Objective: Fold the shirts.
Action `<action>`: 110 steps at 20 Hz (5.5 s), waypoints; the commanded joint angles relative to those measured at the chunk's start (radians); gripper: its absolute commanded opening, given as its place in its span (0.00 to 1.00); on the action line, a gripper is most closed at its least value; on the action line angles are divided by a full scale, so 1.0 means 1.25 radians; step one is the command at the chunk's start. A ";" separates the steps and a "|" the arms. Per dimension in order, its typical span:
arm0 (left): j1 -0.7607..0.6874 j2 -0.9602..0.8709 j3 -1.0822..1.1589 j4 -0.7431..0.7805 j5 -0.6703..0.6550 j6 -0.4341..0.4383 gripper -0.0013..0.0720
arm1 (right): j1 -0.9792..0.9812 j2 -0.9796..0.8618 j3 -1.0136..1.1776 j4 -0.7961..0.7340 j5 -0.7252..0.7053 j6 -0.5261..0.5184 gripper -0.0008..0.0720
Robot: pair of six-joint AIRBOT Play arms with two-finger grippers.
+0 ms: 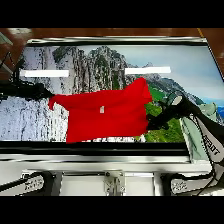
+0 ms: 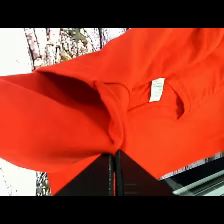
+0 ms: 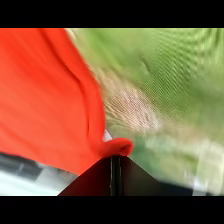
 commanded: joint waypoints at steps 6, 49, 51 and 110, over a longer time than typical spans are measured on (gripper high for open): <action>-0.015 -0.013 -0.012 0.017 -0.198 -0.026 0.07 | -0.149 0.008 0.384 -0.138 -0.137 0.055 0.09; -0.303 -0.023 -0.202 -0.119 0.073 -0.043 0.07 | 0.043 0.317 -0.414 0.099 -0.153 0.045 0.09; -0.286 -0.009 -0.181 -0.120 0.073 -0.014 0.07 | 0.043 0.339 -0.372 0.094 -0.104 -0.026 0.09; 0.072 -0.117 0.054 0.201 -0.267 -0.201 0.78 | -0.176 0.054 0.408 -0.175 0.322 0.012 0.81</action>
